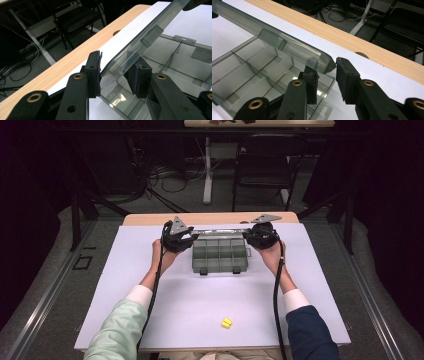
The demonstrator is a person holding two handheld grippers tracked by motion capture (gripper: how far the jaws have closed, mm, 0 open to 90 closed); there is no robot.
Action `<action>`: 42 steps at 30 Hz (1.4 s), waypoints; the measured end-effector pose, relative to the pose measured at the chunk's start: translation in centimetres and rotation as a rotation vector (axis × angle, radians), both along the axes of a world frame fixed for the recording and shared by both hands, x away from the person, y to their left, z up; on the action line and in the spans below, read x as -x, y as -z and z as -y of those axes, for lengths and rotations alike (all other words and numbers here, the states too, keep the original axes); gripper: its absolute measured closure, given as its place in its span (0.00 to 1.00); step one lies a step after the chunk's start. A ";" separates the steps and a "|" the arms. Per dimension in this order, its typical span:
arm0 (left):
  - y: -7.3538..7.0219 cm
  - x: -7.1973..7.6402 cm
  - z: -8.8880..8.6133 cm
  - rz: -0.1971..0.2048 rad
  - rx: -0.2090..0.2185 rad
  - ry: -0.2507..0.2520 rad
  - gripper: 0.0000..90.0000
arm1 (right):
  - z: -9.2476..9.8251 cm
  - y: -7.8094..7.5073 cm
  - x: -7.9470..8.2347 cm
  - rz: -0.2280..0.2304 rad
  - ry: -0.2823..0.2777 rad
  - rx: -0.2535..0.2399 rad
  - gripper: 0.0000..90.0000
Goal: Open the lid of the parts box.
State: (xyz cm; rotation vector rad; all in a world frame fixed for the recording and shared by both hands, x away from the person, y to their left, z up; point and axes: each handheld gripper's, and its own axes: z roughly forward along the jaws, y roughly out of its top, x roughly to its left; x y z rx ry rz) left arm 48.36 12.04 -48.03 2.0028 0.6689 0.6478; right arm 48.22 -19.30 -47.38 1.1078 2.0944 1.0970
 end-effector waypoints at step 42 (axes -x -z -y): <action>0.2 -2.7 0.0 -0.038 0.074 -0.046 0.70 | -0.1 0.6 -1.6 -0.008 0.069 -0.026 0.85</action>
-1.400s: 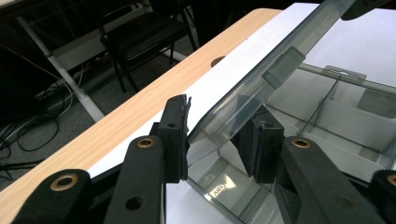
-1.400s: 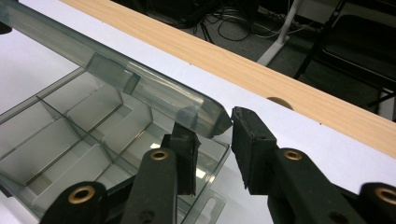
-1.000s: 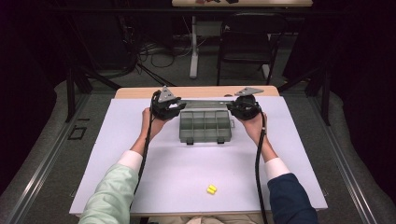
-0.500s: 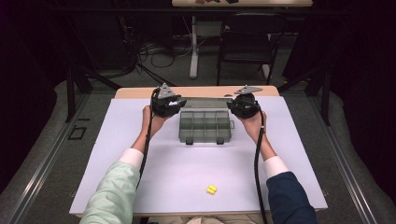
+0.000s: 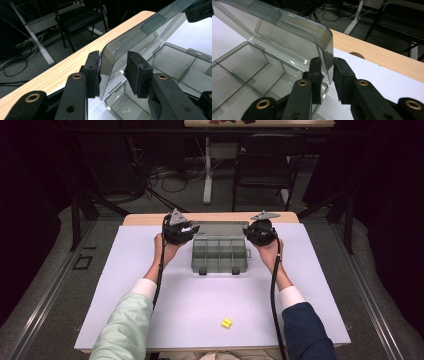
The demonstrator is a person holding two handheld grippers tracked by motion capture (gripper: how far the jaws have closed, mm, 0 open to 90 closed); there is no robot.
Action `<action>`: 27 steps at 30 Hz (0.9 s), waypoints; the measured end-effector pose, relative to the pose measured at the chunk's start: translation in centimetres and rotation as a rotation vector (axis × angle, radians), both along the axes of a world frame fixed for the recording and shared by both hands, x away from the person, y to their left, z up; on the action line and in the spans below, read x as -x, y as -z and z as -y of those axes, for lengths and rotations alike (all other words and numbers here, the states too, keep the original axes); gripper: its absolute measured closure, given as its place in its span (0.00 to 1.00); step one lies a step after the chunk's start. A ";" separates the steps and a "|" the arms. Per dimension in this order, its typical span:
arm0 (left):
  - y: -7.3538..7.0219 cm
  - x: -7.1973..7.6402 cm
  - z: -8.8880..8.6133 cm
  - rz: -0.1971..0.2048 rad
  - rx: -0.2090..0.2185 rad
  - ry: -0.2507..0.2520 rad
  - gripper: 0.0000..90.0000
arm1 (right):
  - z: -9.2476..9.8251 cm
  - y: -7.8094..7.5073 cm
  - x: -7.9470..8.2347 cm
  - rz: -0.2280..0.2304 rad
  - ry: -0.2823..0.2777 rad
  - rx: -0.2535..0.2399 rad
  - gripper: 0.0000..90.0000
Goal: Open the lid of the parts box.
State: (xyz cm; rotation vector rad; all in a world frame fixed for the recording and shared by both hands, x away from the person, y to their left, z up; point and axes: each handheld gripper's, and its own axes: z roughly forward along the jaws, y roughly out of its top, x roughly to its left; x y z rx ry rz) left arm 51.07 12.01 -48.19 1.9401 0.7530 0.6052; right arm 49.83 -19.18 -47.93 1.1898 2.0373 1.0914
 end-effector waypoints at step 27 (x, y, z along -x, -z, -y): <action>1.7 -1.4 0.6 -0.069 0.031 -0.072 0.70 | -0.2 2.2 -1.7 -0.050 0.061 -0.040 0.87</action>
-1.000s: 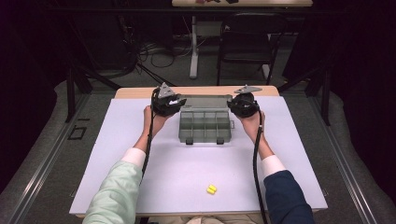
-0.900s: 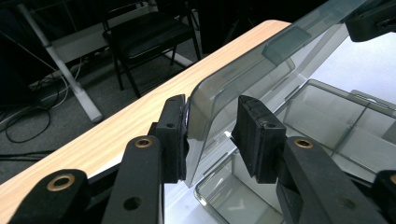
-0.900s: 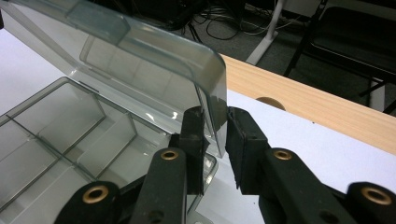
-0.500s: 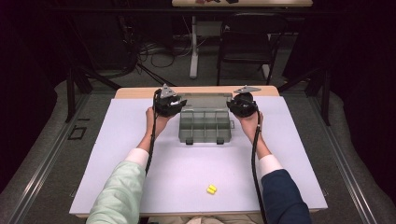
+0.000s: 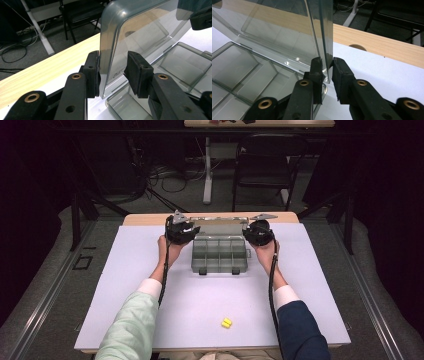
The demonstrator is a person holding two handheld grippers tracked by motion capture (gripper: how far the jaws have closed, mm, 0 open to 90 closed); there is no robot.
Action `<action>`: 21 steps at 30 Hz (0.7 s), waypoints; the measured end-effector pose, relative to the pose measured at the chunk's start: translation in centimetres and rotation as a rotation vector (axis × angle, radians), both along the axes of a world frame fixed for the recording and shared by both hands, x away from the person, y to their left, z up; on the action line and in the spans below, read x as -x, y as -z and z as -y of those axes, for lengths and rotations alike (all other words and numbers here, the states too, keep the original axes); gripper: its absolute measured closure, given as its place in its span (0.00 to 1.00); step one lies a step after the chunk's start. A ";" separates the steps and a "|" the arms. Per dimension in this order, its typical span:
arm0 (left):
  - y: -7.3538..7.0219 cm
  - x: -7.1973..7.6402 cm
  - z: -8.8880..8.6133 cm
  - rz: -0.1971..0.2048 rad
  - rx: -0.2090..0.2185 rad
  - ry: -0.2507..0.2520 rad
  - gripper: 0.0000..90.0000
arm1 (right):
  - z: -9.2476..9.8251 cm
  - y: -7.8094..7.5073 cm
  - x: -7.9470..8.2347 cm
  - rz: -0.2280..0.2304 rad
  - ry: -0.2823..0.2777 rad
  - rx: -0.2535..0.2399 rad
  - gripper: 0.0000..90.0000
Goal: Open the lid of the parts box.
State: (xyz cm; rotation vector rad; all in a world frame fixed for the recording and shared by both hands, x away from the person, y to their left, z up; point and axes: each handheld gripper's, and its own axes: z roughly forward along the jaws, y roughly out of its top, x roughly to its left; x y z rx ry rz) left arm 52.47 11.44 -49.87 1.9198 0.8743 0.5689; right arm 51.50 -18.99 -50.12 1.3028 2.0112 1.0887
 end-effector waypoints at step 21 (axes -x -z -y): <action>1.3 -1.0 0.4 -0.065 -0.020 -0.037 0.70 | 0.0 1.1 -0.7 -0.026 0.020 -0.005 0.87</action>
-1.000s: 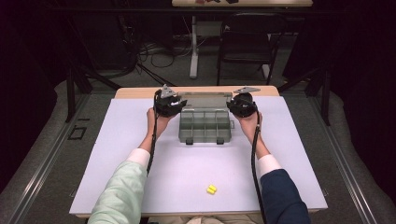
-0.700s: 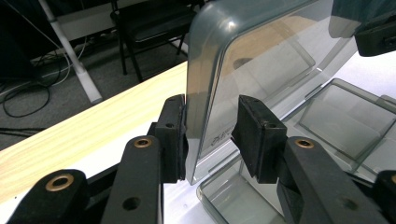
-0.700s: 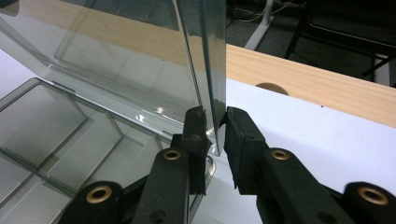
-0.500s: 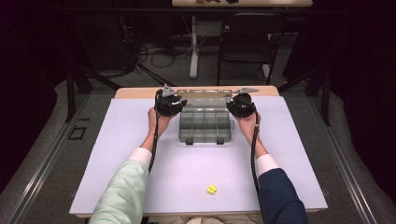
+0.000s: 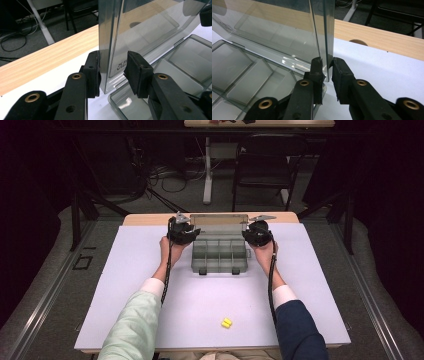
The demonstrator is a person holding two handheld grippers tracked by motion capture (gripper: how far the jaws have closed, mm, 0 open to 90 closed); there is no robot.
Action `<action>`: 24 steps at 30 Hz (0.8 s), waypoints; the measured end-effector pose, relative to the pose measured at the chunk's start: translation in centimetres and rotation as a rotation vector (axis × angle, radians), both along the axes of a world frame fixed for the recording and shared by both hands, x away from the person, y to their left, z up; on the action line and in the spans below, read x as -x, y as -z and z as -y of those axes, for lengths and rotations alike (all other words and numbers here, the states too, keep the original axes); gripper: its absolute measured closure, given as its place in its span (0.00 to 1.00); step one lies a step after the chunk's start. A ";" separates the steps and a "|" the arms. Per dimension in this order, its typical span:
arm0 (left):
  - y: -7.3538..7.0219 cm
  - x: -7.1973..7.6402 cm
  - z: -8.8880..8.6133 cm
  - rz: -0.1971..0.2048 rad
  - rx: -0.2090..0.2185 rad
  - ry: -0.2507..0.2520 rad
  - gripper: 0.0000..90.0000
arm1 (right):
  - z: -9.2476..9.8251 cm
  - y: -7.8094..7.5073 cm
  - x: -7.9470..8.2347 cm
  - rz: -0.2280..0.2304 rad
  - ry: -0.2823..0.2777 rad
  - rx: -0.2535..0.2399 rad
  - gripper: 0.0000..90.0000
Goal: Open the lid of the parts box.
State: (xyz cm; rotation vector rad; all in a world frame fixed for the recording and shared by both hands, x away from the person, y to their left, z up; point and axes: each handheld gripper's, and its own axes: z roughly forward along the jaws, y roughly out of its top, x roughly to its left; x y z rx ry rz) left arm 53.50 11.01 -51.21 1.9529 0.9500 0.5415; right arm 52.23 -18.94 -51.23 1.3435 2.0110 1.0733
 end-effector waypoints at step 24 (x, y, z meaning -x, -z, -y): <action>1.7 -0.8 0.5 -0.069 -0.045 -0.029 0.70 | -0.1 0.7 -0.5 -0.031 0.010 0.005 0.87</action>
